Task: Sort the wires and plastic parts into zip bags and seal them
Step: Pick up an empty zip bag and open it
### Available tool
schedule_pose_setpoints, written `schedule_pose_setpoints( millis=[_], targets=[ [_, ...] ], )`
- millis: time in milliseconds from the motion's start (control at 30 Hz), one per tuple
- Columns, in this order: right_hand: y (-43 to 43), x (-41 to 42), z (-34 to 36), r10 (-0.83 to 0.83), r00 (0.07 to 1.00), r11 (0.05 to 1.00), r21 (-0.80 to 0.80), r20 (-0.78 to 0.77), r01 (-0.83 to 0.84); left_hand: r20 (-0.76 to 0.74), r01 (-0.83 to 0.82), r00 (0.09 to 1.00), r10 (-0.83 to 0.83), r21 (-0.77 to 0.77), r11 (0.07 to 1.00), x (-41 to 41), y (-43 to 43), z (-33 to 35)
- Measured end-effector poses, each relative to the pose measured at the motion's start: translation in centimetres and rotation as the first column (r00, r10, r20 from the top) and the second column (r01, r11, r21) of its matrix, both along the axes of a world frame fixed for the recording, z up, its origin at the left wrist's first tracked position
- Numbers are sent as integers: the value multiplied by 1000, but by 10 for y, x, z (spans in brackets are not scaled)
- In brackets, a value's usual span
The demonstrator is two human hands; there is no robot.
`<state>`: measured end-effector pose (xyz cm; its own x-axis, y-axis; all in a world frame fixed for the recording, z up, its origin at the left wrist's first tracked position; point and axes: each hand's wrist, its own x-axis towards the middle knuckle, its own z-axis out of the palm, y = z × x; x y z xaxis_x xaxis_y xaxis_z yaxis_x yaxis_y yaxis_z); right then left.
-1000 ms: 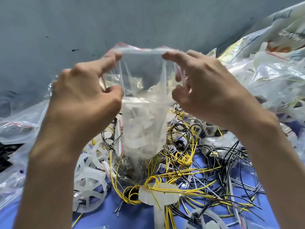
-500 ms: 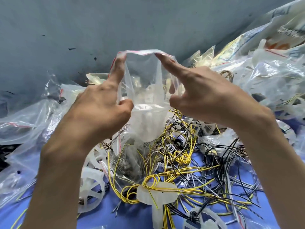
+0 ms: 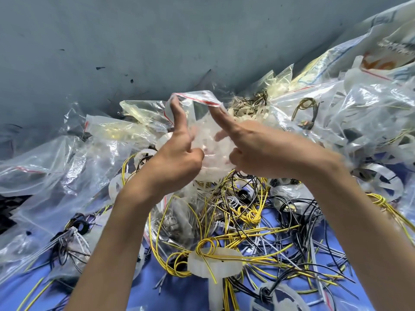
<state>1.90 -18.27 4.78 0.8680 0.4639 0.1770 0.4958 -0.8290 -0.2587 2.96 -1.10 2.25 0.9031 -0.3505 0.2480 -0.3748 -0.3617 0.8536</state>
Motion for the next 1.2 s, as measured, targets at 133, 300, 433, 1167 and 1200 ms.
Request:
schedule_pose_setpoints(
  millis=[133, 300, 433, 1167, 1200],
  targets=[
    [6, 1, -5, 47, 999, 999, 27, 16, -48, 222, -18, 974, 32, -63, 998, -2, -6, 2],
    [21, -1, -9, 160, 976, 978, 111, 151, -177, 528, -37, 846, 68, -70, 997, -3, -2, 8],
    [10, 8, -19, 98, 995, 990, -108, 28, -95, 436, -204, 899, 50, 315, 927, 6, 17, 1],
    [-36, 25, -5, -175, 982, 980, 111, 70, 166, 514, -529, 789, 338, 288, 798, -12, 14, 15],
    [-38, 28, -12, -184, 983, 983, -20, -23, 184, 514, -525, 791, 333, 291, 799, -14, 13, 16]
  ],
)
